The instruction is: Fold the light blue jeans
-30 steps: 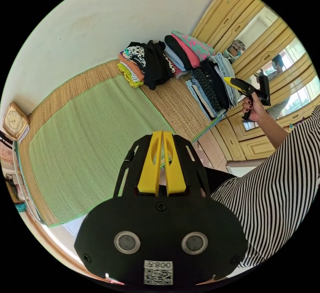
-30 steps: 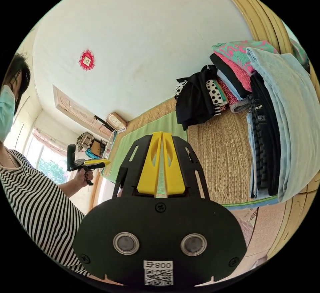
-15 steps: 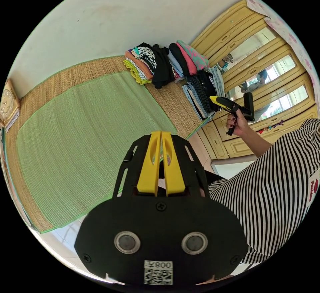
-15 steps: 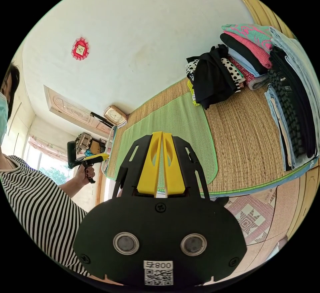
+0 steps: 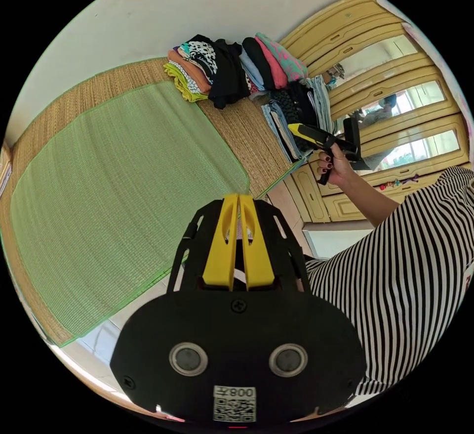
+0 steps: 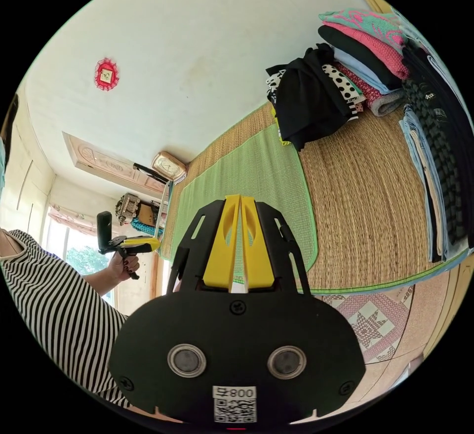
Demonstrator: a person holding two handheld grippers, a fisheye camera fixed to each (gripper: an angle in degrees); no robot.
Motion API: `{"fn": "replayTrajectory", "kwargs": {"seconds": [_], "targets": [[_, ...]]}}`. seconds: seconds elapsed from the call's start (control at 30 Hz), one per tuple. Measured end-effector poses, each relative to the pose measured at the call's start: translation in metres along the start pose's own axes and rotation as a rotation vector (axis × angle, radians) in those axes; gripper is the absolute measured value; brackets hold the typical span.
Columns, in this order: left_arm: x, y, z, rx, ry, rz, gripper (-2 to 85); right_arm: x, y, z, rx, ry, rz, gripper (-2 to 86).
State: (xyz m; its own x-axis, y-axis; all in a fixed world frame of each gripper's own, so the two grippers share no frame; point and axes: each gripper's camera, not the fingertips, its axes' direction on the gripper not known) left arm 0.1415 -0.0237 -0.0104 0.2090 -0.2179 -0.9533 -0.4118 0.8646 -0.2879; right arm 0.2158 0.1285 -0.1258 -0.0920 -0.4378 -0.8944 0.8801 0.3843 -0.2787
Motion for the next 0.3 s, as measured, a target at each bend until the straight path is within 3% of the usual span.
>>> {"fn": "replayTrajectory", "kwargs": {"seconds": [0.3], "targets": [[-0.021, -0.040, -0.010, -0.010, 0.013, 0.069, 0.1, 0.012, -0.010, 0.016, 0.010, 0.048, 0.074, 0.0]]}}
